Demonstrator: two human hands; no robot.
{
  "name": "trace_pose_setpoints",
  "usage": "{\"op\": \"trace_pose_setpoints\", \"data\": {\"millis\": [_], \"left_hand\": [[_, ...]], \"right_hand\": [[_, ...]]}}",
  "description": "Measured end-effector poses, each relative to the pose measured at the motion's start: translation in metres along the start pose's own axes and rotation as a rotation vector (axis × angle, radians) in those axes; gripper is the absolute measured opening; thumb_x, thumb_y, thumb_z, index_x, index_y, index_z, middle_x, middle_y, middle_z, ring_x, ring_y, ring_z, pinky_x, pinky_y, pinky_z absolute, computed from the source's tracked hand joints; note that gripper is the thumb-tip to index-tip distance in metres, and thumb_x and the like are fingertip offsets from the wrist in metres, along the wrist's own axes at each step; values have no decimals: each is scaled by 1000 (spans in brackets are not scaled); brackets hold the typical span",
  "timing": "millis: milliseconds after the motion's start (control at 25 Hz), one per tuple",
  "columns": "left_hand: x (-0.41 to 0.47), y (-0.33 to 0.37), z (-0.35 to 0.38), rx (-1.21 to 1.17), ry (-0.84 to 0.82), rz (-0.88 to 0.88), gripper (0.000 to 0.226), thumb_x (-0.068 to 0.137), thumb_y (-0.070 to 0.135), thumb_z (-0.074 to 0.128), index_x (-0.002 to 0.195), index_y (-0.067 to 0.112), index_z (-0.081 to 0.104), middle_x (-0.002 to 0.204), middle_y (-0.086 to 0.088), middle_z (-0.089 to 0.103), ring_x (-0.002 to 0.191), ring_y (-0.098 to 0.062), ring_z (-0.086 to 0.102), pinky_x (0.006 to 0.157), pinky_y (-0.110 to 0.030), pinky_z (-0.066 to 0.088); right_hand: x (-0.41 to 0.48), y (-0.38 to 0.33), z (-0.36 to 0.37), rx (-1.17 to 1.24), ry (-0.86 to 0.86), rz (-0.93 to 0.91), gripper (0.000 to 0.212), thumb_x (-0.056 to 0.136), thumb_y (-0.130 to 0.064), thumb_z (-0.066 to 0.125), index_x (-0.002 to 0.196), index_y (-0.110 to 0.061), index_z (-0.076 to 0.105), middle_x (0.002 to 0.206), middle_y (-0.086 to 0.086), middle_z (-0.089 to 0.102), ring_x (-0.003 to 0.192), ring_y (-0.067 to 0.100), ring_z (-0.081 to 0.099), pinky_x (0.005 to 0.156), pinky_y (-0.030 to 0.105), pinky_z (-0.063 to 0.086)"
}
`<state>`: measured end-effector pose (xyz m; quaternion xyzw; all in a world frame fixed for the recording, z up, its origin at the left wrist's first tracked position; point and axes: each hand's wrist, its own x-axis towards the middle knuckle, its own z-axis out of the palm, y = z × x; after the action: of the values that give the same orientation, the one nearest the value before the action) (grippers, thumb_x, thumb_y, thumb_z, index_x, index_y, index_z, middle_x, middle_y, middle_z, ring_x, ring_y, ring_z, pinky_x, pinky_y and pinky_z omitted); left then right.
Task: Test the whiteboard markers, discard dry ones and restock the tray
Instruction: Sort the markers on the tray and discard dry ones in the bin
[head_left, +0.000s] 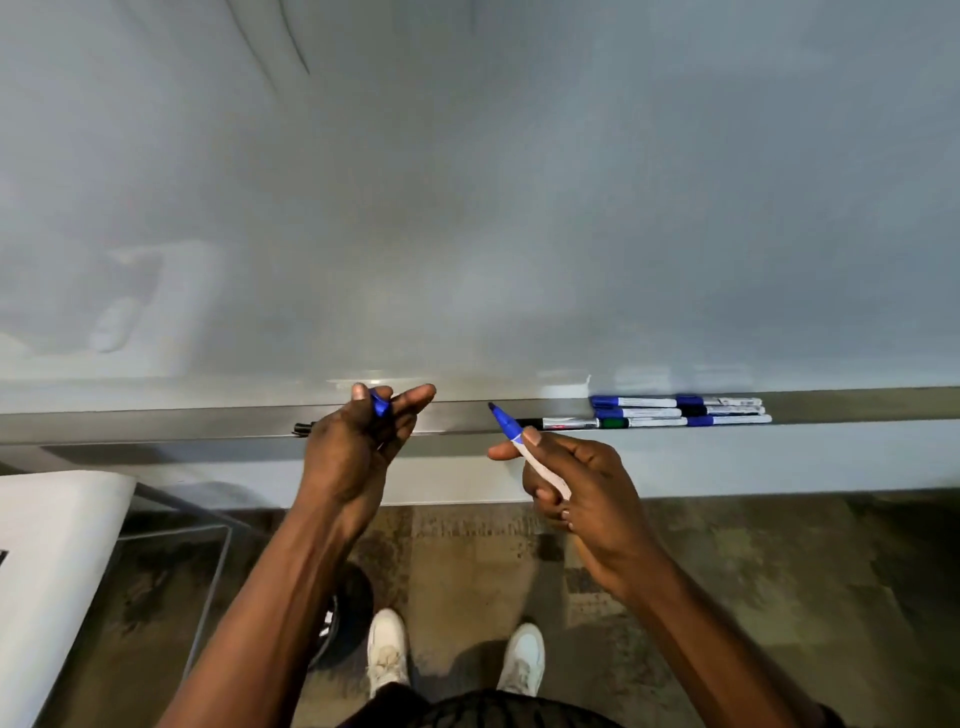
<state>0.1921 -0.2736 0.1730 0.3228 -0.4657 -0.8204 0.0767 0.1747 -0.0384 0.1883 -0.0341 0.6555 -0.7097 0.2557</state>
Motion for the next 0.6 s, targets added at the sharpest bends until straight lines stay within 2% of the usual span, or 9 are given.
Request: {"op": "trace_pose_setpoints", "data": {"millis": [80, 160, 240, 280, 320, 360, 400, 480, 600], "left_hand": [[-11, -4, 15, 104, -33, 134, 39, 117, 35, 39, 100, 7, 61, 113, -22, 81, 116, -28, 77, 110, -43, 53], [-20, -4, 24, 362, -18, 370, 39, 116, 35, 44, 104, 4, 65, 106, -9, 84, 109, -17, 79, 102, -37, 55], [-18, 0, 31, 713, 57, 689, 31, 114, 36, 47, 112, 17, 71, 94, 5, 82, 80, -2, 74, 80, -31, 55], [-15, 4, 35, 870, 95, 865, 29, 113, 37, 49, 117, 22, 72, 90, 7, 80, 68, -6, 68, 68, -29, 50], [-12, 8, 40, 983, 110, 1039, 28, 112, 37, 50, 122, 23, 73, 94, 7, 81, 70, -10, 67, 64, -26, 48], [-9, 13, 47, 1062, 104, 1198, 29, 113, 34, 52, 127, 20, 73, 107, 6, 82, 84, -10, 72, 71, -23, 53], [-5, 18, 57, 1102, 92, 1332, 30, 112, 32, 54, 129, 16, 73, 122, 4, 80, 104, -8, 75, 85, -23, 58], [-2, 36, 80, 1115, 98, 1550, 36, 111, 34, 53, 126, 11, 76, 137, 0, 74, 131, -11, 66, 104, -29, 56], [1, 74, 113, 1141, 135, 1779, 36, 110, 34, 58, 119, 8, 80, 142, -6, 71, 136, -18, 64, 110, -36, 56]], "right_hand": [[0, -3, -2, 50, -12, -54, 34, 109, -23, 50, 109, -14, 83, 65, 13, 47, 50, 12, 32, 48, 25, 24], [1, -10, -6, 64, 26, -140, 26, 105, -17, 56, 111, -15, 82, 74, 16, 58, 49, 13, 37, 47, 24, 28], [6, -22, -10, 54, 82, -258, 22, 101, -15, 63, 114, -16, 80, 81, 18, 68, 52, 21, 43, 48, 28, 37], [8, -31, -12, 56, 124, -321, 24, 98, -16, 65, 118, -16, 78, 82, 19, 70, 54, 26, 45, 49, 30, 41], [11, -44, -13, 66, 168, -388, 26, 95, -16, 66, 120, -14, 76, 82, 20, 72, 56, 30, 48, 50, 33, 45], [13, -60, -14, 68, 217, -469, 23, 95, -13, 67, 117, -12, 73, 82, 20, 73, 56, 32, 52, 51, 35, 49], [15, -76, -14, 54, 270, -547, 16, 97, -7, 67, 112, -10, 71, 82, 19, 73, 56, 32, 55, 52, 38, 51], [18, -111, -15, -10, 372, -702, 13, 96, 4, 67, 101, -8, 70, 81, 13, 73, 57, 32, 62, 55, 40, 56], [22, -170, -10, -14, 401, -892, 21, 88, 6, 75, 101, -11, 76, 84, 9, 75, 67, 31, 69, 65, 38, 61]]}}
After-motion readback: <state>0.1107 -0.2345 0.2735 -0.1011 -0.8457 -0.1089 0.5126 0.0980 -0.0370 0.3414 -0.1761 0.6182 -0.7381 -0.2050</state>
